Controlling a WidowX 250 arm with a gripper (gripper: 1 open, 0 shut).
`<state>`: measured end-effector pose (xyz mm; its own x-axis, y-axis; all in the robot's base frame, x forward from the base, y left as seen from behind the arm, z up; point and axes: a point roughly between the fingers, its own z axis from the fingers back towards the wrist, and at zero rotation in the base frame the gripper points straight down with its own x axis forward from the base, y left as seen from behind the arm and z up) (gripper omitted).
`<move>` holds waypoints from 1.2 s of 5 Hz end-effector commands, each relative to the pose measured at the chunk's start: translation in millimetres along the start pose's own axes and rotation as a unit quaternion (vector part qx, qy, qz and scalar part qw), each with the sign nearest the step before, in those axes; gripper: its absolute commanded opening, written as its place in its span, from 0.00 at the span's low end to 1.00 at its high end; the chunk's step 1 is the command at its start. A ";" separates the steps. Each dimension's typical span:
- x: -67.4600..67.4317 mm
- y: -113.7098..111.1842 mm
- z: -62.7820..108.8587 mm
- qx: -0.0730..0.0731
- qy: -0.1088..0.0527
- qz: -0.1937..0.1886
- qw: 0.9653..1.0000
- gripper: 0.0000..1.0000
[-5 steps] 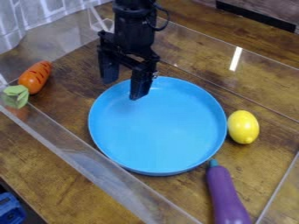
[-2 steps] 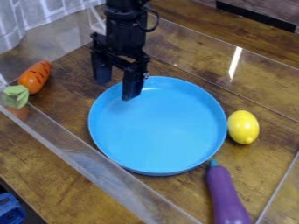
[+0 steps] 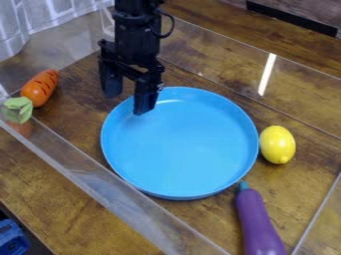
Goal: Move the carrot to the left side
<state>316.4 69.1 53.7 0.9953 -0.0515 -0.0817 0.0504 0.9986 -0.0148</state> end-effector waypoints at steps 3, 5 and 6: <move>-2.5 20.1 8.0 -0.005 -0.019 0.001 1.000 1.00; -6.7 32.2 9.3 -0.007 -0.024 -0.005 1.000 1.00; -9.2 38.5 10.3 -0.007 -0.028 -0.010 1.000 1.00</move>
<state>306.4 101.0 45.9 0.9931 -0.0821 -0.0834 0.0778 0.9955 -0.0540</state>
